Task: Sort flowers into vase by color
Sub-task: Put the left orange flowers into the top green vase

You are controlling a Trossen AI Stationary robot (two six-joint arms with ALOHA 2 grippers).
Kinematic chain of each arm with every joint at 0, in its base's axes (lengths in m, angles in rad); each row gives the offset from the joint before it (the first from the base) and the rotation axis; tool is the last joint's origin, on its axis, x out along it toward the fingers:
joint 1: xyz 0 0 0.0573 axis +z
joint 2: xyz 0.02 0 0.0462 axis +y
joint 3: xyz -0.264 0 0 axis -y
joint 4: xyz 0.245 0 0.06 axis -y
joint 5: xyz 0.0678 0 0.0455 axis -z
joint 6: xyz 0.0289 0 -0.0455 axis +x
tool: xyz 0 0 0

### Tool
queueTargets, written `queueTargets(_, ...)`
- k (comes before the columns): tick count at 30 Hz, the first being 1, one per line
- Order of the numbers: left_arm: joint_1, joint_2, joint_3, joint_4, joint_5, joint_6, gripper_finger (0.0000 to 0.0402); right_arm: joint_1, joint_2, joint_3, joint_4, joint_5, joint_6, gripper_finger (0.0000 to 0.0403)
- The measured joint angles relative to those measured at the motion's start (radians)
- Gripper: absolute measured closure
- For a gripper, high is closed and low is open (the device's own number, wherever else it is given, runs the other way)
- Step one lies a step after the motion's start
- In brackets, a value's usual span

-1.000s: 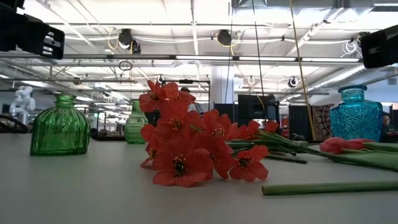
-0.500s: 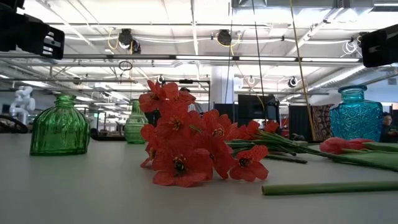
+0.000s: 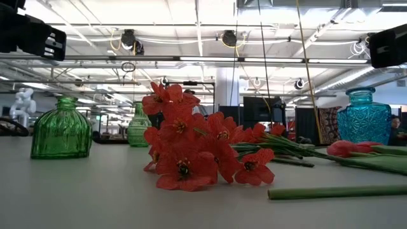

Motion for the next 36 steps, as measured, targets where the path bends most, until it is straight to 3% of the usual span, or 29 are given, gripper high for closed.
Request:
queueTargets(6,0.000,0.000,0.000,0.000,-0.007,0.000,0.0274,0.000,0.000,0.000,0.074,0.000,0.073,0.0135)
queueTargets(19,0.000,0.000,0.000,0.006,-0.011,0.000,0.0274,0.000,0.000,0.000,0.557,0.001,0.141,0.0135)
queueTargets(32,0.000,0.000,0.000,0.085,-0.039,0.000,0.0274,0.000,0.056,0.000,0.583,0.000,0.166,0.0135)
queueTargets(36,0.000,0.000,0.000,0.141,-0.045,0.000,0.0274,0.000,0.089,0.000,0.583,0.000,0.241,0.0135)
